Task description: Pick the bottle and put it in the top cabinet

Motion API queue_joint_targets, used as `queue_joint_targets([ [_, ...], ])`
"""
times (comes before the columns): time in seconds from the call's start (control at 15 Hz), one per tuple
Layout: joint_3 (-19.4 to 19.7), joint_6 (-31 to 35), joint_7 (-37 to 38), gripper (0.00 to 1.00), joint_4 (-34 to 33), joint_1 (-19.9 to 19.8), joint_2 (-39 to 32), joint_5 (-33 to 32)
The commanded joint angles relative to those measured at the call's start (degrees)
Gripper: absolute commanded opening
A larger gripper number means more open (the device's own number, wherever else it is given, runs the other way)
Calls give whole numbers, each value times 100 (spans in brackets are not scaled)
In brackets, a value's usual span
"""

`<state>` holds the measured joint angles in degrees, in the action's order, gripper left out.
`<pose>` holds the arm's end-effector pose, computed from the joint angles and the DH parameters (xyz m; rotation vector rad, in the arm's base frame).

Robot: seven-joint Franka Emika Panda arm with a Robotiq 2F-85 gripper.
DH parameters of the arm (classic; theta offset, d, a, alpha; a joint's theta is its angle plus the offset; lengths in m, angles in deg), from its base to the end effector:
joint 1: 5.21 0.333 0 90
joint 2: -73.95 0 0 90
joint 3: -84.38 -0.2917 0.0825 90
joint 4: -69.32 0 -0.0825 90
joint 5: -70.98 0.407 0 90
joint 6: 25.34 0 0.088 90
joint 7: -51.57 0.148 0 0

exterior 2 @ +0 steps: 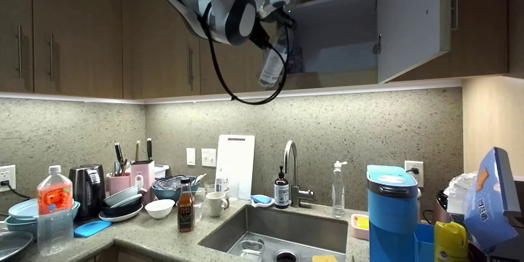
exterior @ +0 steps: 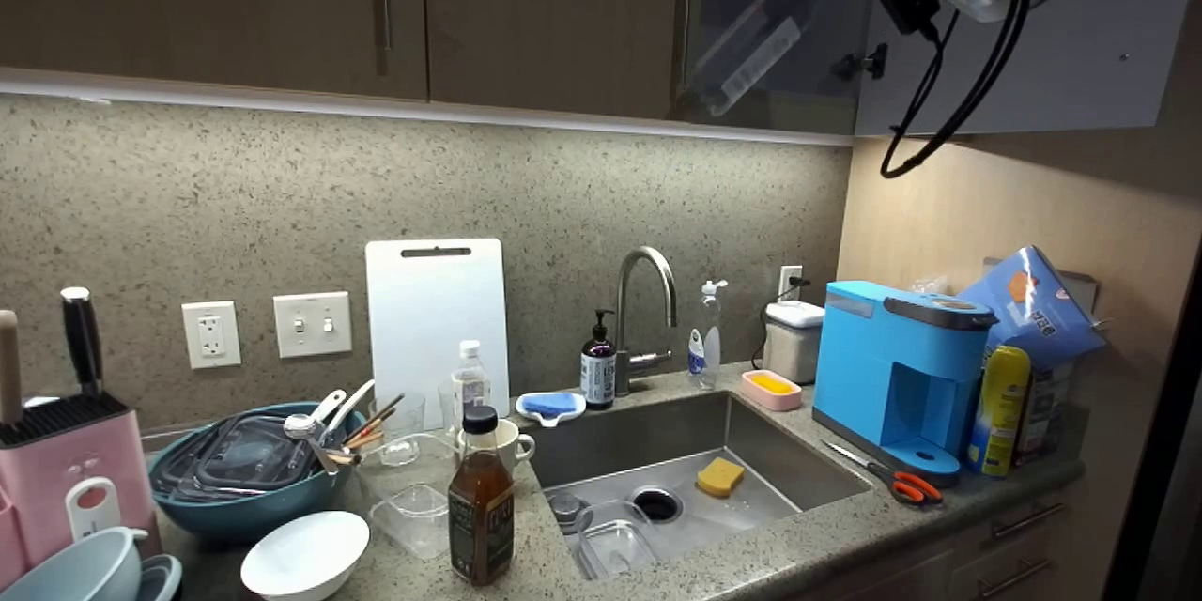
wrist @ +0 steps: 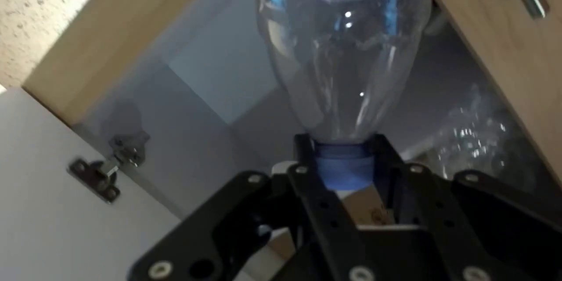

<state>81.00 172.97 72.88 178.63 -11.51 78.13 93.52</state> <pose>0.6125 -0.0797 0.6900 -1.7390 0.8601 -1.9223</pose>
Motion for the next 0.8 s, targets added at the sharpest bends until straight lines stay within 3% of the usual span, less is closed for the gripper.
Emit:
queue_joint_targets([
  [0.0, -241, -8, -53, 11, -1156, -349, -322, 385],
  [0.27, -291, -34, -220, 11, -1826, -473, -540, 595],
  [0.33, 102, -56, -63, 36, -1498, -79, -325, 406],
  [0.6, 103, -56, -59, 36, -1743, -107, -508, 437],
  [0.67, 103, -57, -59, 11, -1749, -109, -517, 438],
  [0.73, 220, -40, -50, 11, -1910, -160, -582, 460],
])
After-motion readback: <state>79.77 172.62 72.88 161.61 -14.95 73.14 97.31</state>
